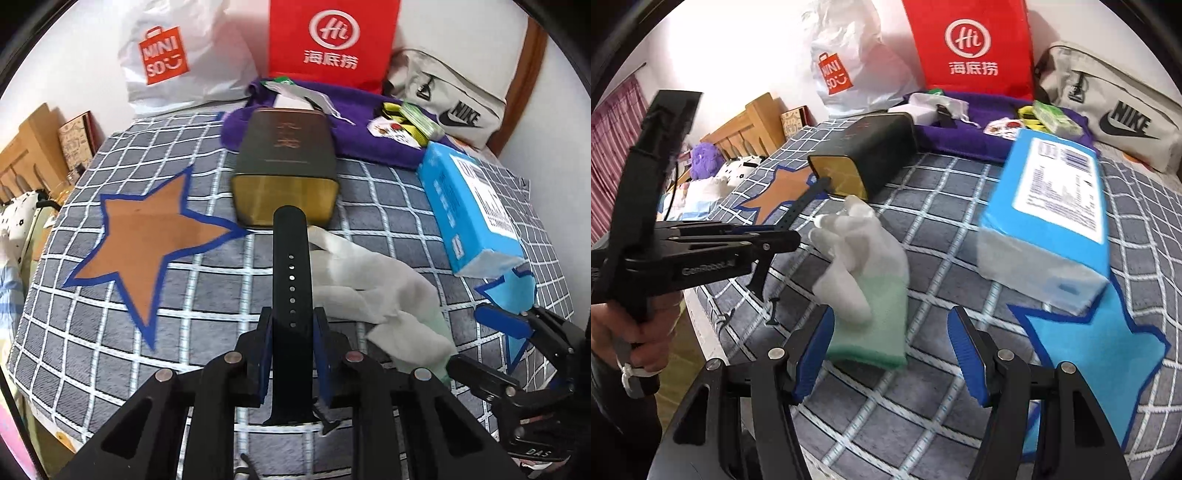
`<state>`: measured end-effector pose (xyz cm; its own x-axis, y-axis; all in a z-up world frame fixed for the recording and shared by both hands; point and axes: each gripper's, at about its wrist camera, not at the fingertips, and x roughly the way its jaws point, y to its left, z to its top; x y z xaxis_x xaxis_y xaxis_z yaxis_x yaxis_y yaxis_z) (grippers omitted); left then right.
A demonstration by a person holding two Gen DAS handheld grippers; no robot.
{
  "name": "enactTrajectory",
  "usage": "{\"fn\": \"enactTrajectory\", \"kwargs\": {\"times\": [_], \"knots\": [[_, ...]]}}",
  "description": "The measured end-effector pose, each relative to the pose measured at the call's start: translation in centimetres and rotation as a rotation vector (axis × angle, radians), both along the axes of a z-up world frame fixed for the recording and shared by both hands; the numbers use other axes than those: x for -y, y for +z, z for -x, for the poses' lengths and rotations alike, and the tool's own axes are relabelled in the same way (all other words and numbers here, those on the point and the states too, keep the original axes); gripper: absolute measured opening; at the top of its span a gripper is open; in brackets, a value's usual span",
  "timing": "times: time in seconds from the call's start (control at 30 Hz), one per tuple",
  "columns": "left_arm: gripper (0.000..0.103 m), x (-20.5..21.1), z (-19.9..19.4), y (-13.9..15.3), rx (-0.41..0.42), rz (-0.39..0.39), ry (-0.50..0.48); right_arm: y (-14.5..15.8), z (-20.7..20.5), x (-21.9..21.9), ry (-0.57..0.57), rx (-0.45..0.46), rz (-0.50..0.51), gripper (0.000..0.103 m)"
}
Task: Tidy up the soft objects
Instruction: 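Grasp the white green-cuffed glove with the right gripper and lift it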
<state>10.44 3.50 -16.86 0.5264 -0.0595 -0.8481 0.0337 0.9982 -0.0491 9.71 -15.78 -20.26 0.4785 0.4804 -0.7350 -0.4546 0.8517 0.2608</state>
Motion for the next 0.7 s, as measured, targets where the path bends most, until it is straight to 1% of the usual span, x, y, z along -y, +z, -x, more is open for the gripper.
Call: {"fn": "enactTrajectory", "kwargs": {"times": [0.03,0.07,0.1,0.17,0.33,0.4,0.47,0.57,0.6,0.63,0.67,0.7], "knots": [[0.02,-0.5,0.0,0.0,0.002,0.006,0.009,-0.1,-0.3,-0.4,0.004,-0.008,-0.004,0.064],[0.02,-0.9,0.1,0.1,0.004,0.012,0.015,-0.2,-0.6,-0.8,0.004,-0.014,-0.008,0.066],[0.02,-1.3,0.1,0.1,0.004,0.019,0.022,-0.3,-0.9,-1.1,0.003,-0.017,-0.01,0.071],[0.02,-1.9,0.0,0.1,0.007,0.032,0.032,-0.7,-1.5,-2.0,-0.01,-0.018,0.005,0.075],[0.02,-2.9,0.2,-0.1,0.014,0.061,0.038,-1.9,-3.4,-3.7,-0.044,-0.049,0.016,0.075],[0.02,-3.2,0.2,-0.3,0.012,0.071,0.042,-2.0,-3.8,-4.4,-0.053,-0.026,0.03,0.075],[0.02,-3.6,0.2,-0.4,0.011,0.08,0.047,-2.2,-3.9,-5.5,-0.036,0.003,0.078,0.075],[0.02,-4.0,0.1,-0.6,0.008,0.095,0.057,-2.4,-3.3,-6.4,-0.019,0.064,0.146,0.056],[0.02,-4.0,0.2,-0.6,0.008,0.098,0.058,-2.4,-3.1,-6.3,-0.012,0.075,0.156,0.046],[0.02,-4.1,0.2,-0.5,0.01,0.101,0.059,-2.3,-2.9,-6.1,0.001,0.074,0.151,0.039],[0.02,-4.1,0.2,-0.5,0.011,0.102,0.061,-2.2,-2.9,-5.8,0.006,0.064,0.14,0.023],[0.02,-4.2,0.2,-0.4,0.01,0.109,0.066,-2.2,-2.8,-5.3,0.004,0.047,0.128,0.016]]}}
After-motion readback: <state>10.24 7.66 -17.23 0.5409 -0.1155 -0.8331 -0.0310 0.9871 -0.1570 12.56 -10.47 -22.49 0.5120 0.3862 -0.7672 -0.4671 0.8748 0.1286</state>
